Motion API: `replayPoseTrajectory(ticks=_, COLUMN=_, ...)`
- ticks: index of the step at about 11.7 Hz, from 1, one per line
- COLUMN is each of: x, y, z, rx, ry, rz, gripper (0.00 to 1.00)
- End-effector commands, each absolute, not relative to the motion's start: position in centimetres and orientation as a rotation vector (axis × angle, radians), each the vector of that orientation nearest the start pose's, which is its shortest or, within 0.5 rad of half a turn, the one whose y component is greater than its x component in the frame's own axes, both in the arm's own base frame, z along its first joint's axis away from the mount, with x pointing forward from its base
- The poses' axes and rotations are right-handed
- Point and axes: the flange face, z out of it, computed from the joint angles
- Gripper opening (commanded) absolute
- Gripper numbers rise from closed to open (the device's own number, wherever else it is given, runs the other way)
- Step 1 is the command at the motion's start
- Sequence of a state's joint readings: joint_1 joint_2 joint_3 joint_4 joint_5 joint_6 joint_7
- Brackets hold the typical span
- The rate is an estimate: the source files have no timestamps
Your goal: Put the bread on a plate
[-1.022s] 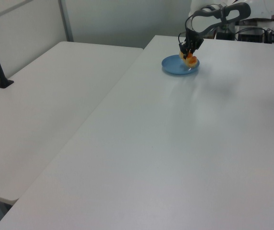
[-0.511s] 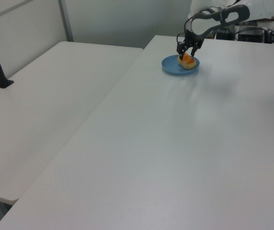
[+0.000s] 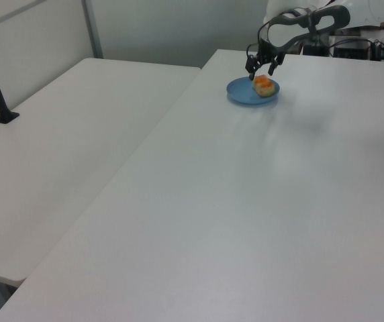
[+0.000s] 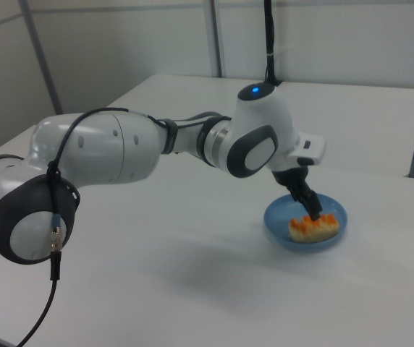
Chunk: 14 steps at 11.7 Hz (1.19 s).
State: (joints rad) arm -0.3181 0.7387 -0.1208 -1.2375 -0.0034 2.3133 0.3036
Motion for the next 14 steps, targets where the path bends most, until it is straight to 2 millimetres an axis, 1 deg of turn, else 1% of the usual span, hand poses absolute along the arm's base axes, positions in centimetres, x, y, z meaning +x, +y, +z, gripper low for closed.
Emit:
replayPoseTrajectory(ticks=1, x=69.4, y=-28.9, z=43.6, rx=-2.989, ry=1.136, rz=-0.396, gripper=0.88)
replayPoseTrajectory(ticks=2, x=68.3, y=-27.5, z=46.4, rx=-2.992, ry=1.125, rz=-0.319, gripper=0.92)
replayPoseTrajectory(ticks=3, x=67.4, y=-26.5, z=48.1, rx=-2.993, ry=1.115, rz=-0.255, gripper=0.97)
replayPoseTrajectory(ticks=4, x=66.2, y=-24.1, z=50.6, rx=-2.997, ry=1.082, rz=-0.152, gripper=1.0)
replayPoseTrajectory(ticks=5, x=64.6, y=-22.1, z=53.9, rx=-2.994, ry=1.049, rz=-0.093, gripper=1.0)
replayPoseTrajectory(ticks=6, x=63.6, y=-20.2, z=56.1, rx=-2.995, ry=1.011, rz=-0.069, gripper=1.0)
replayPoseTrajectory(ticks=7, x=62.0, y=-17.3, z=59.1, rx=-3.0, ry=0.949, rz=-0.047, gripper=1.0)
replayPoseTrajectory(ticks=8, x=60.3, y=-14.9, z=61.8, rx=-3.012, ry=0.9, rz=-0.022, gripper=1.0)
replayPoseTrajectory(ticks=9, x=58.8, y=-12.5, z=63.9, rx=-3.027, ry=0.852, rz=0.014, gripper=1.0)
replayPoseTrajectory(ticks=10, x=57.3, y=-10.7, z=65.5, rx=-3.04, ry=0.808, rz=0.019, gripper=1.0)
replayPoseTrajectory(ticks=11, x=56.4, y=-8.8, z=65.7, rx=-3.053, ry=0.757, rz=0.021, gripper=1.0)
replayPoseTrajectory(ticks=12, x=55.2, y=-6.3, z=65.2, rx=-3.078, ry=0.658, rz=0.042, gripper=1.0)
replayPoseTrajectory(ticks=13, x=55.0, y=-5.5, z=65.1, rx=-3.091, ry=0.547, rz=0.003, gripper=1.0)
replayPoseTrajectory(ticks=14, x=55.3, y=-4.2, z=64.1, rx=-3.109, ry=0.414, rz=-0.038, gripper=1.0)
